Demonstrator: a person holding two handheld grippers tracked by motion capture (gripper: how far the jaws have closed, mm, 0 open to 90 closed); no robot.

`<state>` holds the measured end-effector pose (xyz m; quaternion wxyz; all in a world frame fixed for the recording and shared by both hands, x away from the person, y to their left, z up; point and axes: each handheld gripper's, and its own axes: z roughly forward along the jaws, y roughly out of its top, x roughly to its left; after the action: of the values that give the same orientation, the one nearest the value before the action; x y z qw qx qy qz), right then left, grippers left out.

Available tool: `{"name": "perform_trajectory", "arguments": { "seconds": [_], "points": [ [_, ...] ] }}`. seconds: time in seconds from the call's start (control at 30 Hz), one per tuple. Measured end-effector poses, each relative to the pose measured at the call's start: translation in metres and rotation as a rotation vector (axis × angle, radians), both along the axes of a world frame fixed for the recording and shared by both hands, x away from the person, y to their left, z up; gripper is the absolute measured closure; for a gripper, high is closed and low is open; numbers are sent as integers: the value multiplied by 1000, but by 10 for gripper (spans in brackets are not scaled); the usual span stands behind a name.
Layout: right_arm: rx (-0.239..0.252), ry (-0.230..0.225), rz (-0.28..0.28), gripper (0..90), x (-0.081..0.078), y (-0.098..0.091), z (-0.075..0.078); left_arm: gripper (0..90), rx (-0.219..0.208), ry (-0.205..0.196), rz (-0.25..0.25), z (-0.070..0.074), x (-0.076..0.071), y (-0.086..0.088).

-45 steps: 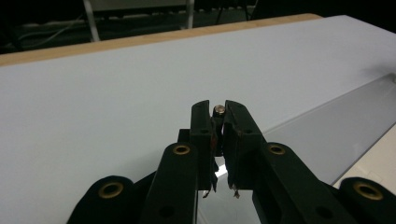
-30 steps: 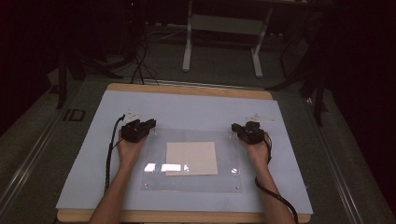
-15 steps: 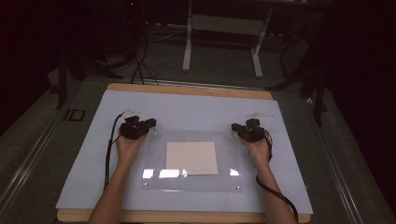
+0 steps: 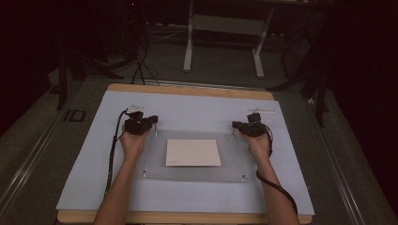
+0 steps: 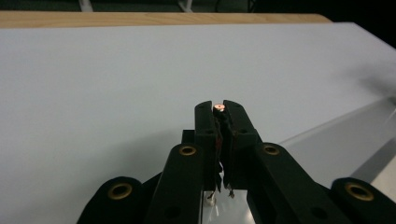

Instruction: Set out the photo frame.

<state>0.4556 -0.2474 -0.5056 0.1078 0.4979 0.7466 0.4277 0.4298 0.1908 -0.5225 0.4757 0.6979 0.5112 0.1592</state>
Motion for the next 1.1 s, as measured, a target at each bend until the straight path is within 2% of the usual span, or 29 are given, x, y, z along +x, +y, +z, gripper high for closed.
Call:
{"name": "perform_trajectory", "arguments": {
  "seconds": [0.1,0.13,0.23,0.33,0.37,0.5,0.6,0.73,0.87,0.97,1.03,1.1],
  "points": [
    [5,8,-5,851,2,0,0,863,-5,5,5,0,1,0],
    [-7,16,-8,854,5,1,1,863,-20,29,16,0,6,-1],
    [-23,20,-13,849,7,3,2,863,-27,38,31,0,8,-2],
    [-47,9,-10,827,6,4,3,863,-28,39,27,0,8,-1],
    [-68,-7,-15,768,4,4,6,864,-27,38,30,0,8,-2],
    [-75,-33,-3,705,-4,0,15,863,-27,40,34,0,8,-2],
    [-74,-48,5,695,-8,-3,20,863,-24,36,37,0,8,-3],
    [-52,-79,49,643,-18,-7,28,863,-28,33,40,-1,8,-3],
    [-52,-78,73,630,-24,-6,29,863,-31,33,36,-1,8,-2],
    [-32,-73,102,604,-30,-6,30,862,-32,35,37,-1,8,-2],
    [-7,-57,146,595,-35,-4,31,862,-34,35,37,-1,8,-2],
    [-9,-59,161,591,-37,-2,31,862,-35,35,37,-1,8,-2]
  ]
}}
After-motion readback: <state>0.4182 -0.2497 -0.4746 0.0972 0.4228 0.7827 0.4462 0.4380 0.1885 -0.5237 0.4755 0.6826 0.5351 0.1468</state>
